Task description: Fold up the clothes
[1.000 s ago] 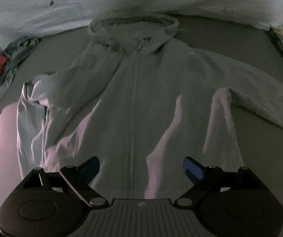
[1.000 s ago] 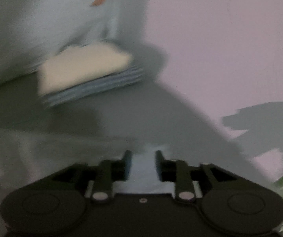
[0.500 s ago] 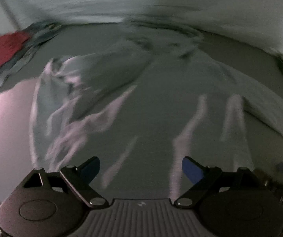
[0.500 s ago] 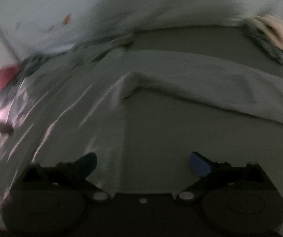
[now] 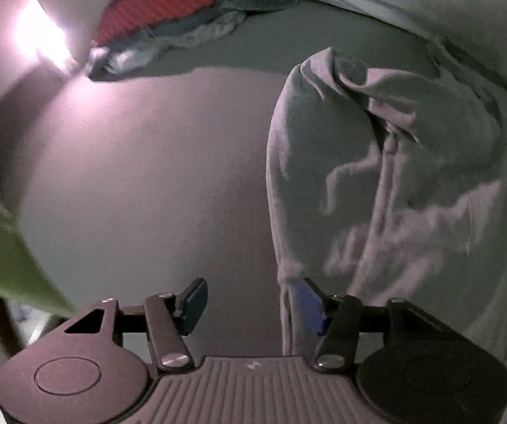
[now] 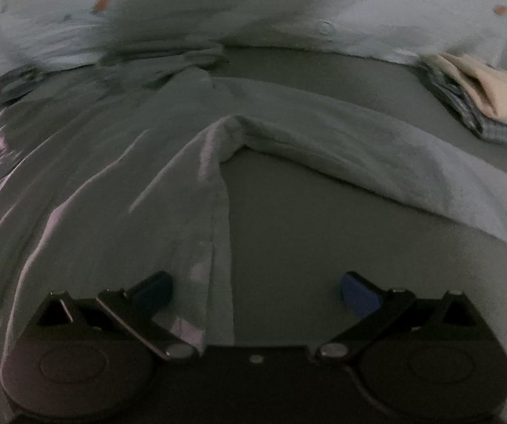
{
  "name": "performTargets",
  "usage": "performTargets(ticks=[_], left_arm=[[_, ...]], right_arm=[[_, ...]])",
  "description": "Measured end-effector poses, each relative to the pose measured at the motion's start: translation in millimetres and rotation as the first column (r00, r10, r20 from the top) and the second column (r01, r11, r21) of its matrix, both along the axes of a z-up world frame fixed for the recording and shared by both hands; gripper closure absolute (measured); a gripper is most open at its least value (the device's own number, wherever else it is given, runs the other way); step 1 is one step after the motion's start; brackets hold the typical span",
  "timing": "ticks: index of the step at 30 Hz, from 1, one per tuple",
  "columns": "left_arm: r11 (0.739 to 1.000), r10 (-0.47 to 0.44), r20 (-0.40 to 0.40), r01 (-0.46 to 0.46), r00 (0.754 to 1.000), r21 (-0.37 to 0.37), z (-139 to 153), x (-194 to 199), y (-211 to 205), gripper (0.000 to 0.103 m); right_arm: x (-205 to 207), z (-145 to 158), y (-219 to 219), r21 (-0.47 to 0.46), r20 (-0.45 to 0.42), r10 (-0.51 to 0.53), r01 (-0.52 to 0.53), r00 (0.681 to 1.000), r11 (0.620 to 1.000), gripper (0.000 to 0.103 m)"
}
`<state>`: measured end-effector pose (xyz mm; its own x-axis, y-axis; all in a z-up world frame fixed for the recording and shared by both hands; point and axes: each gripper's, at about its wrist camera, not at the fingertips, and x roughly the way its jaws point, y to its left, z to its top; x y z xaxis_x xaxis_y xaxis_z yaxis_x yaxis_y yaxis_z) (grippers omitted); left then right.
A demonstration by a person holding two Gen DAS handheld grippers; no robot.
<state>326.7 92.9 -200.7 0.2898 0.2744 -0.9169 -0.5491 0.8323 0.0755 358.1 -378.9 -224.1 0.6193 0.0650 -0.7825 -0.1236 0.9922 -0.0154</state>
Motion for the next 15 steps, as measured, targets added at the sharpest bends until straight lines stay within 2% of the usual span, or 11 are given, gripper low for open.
performTargets(ticks=[2,3,4,6,7,8,9,10,15], left_arm=[[0.989,-0.098,0.004,0.098,0.995,-0.113,-14.0,12.8,15.7,0.042],[0.975,-0.147,0.010,0.146,0.989,-0.170,-21.0,19.1,23.5,0.034],[0.971,-0.162,0.028,0.164,0.986,-0.173,-17.4,20.1,32.0,0.028],[0.974,-0.167,0.073,0.176,0.983,-0.141,-2.2,17.8,49.3,0.043],[0.975,-0.171,0.095,0.182,0.981,-0.125,5.4,16.7,57.9,0.047],[0.976,-0.174,0.118,0.187,0.978,-0.109,12.9,15.6,66.6,0.069],[0.977,-0.178,0.140,0.192,0.974,-0.092,20.5,14.4,75.2,0.102],[0.978,-0.182,0.162,0.196,0.970,-0.076,28.1,13.3,83.9,0.099],[0.977,-0.206,0.269,0.211,0.941,0.008,66.0,7.7,127.2,0.100]], right_arm=[[0.3,0.8,7.1,-0.005,-0.021,-0.090,0.090,0.996,0.996,0.000],[0.1,1.5,10.7,-0.007,-0.036,-0.146,0.145,0.989,0.989,0.000],[-0.8,2.6,13.9,-0.008,-0.054,-0.210,0.210,0.976,0.978,0.000],[-3.4,4.4,21.7,-0.016,-0.077,-0.341,0.341,0.937,0.940,0.000],[-5.1,4.9,26.6,-0.027,-0.075,-0.392,0.391,0.917,0.920,0.000],[-6.9,5.4,33.5,-0.052,-0.063,-0.432,0.430,0.900,0.902,0.000],[-8.1,5.7,42.0,-0.091,-0.042,-0.450,0.445,0.892,0.891,0.000],[-9.3,6.1,50.5,-0.129,-0.020,-0.467,0.461,0.884,0.878,0.000],[-6.8,4.5,98.5,-0.383,0.091,-0.476,0.472,0.875,0.794,0.000]])
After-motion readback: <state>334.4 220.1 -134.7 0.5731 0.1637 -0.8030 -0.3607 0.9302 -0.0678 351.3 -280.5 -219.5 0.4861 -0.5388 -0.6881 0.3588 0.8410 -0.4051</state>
